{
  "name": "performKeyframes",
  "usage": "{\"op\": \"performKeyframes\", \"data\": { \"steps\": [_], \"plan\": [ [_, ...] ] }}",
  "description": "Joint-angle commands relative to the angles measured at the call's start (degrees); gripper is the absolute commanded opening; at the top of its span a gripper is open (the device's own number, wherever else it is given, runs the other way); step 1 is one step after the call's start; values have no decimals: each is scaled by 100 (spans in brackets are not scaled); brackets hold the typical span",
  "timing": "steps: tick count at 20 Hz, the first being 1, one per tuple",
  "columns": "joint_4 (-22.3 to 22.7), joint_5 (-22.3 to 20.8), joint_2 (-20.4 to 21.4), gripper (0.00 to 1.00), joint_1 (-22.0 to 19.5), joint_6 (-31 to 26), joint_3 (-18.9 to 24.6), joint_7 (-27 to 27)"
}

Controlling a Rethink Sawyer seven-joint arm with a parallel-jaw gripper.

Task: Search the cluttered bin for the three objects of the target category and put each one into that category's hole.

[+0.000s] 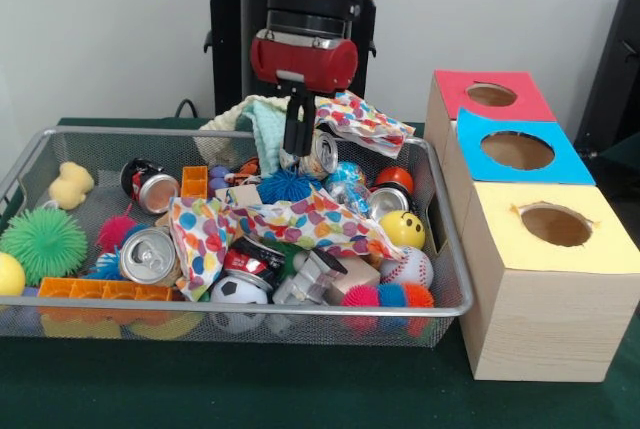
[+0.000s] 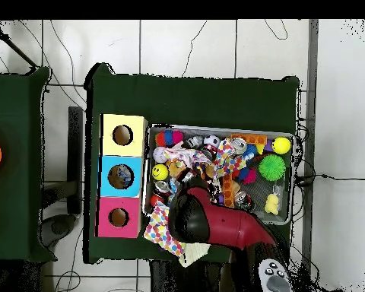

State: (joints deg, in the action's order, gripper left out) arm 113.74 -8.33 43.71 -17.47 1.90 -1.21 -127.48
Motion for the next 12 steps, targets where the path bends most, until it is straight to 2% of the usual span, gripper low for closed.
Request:
{"op": "performKeyframes", "data": {
  "steps": [1, 8, 9, 12],
  "plan": [
    [111, -20, -487, 0, 245, 524, 201, -795],
    [54, -52, -815, 0, 515, 667, -141, -681],
    [61, -56, -819, 100, 532, 633, -178, -656],
    [41, -96, -805, 100, 444, 455, -113, -574]
  ]
}}
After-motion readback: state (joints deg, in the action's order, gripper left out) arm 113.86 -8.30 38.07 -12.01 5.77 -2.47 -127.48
